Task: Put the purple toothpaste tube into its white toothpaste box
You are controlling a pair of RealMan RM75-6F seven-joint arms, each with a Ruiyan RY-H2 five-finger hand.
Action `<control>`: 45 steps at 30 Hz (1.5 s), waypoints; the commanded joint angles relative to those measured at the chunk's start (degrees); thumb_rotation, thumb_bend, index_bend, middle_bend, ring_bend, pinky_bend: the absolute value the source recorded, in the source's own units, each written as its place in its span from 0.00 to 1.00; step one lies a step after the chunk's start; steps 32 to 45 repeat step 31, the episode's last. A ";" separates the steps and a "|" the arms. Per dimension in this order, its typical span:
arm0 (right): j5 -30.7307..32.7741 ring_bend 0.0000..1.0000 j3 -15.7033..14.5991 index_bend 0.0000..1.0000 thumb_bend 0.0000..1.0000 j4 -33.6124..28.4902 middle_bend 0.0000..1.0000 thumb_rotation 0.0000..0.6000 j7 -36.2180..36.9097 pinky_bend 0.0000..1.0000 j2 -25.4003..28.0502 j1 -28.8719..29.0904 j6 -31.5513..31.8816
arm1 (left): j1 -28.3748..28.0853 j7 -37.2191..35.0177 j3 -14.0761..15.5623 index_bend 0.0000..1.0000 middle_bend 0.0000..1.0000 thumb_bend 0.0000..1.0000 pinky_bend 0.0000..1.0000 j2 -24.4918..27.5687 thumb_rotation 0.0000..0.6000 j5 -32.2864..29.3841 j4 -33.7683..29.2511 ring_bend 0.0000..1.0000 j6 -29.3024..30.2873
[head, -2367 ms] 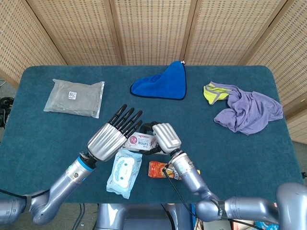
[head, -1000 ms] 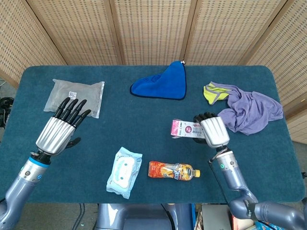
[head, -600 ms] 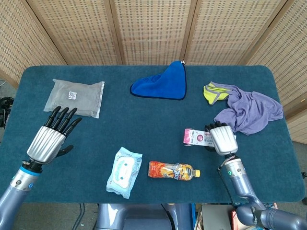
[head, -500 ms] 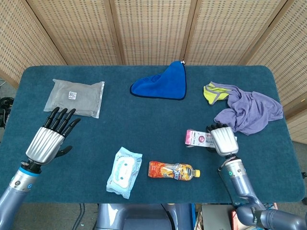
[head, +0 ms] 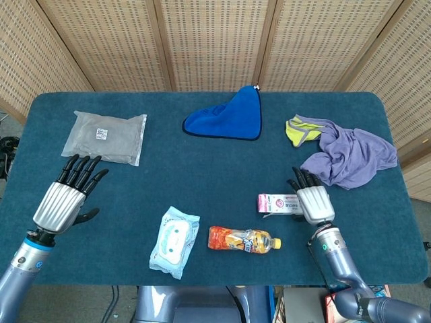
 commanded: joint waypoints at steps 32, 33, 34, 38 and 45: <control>-23.33 0.00 -5.79 0.00 0.08 4.37 0.00 1.00 16.76 0.00 4.80 -15.50 28.46 | 15.17 -10.21 5.73 0.00 0.00 0.16 0.00 -6.21 1.00 3.24 10.07 0.00 12.75; -23.33 0.00 -5.79 0.00 0.08 4.37 0.00 1.00 16.76 0.00 4.80 -15.50 28.46 | 15.17 -10.21 5.73 0.00 0.00 0.16 0.00 -6.21 1.00 3.24 10.07 0.00 12.75; -23.33 0.00 -5.79 0.00 0.08 4.37 0.00 1.00 16.76 0.00 4.80 -15.50 28.46 | 15.17 -10.21 5.73 0.00 0.00 0.16 0.00 -6.21 1.00 3.24 10.07 0.00 12.75; -23.33 0.00 -5.79 0.00 0.08 4.37 0.00 1.00 16.76 0.00 4.80 -15.50 28.46 | 15.17 -10.21 5.73 0.00 0.00 0.16 0.00 -6.21 1.00 3.24 10.07 0.00 12.75; -23.33 0.00 -5.79 0.00 0.08 4.37 0.00 1.00 16.76 0.00 4.80 -15.50 28.46 | 15.17 -10.21 5.73 0.00 0.00 0.16 0.00 -6.21 1.00 3.24 10.07 0.00 12.75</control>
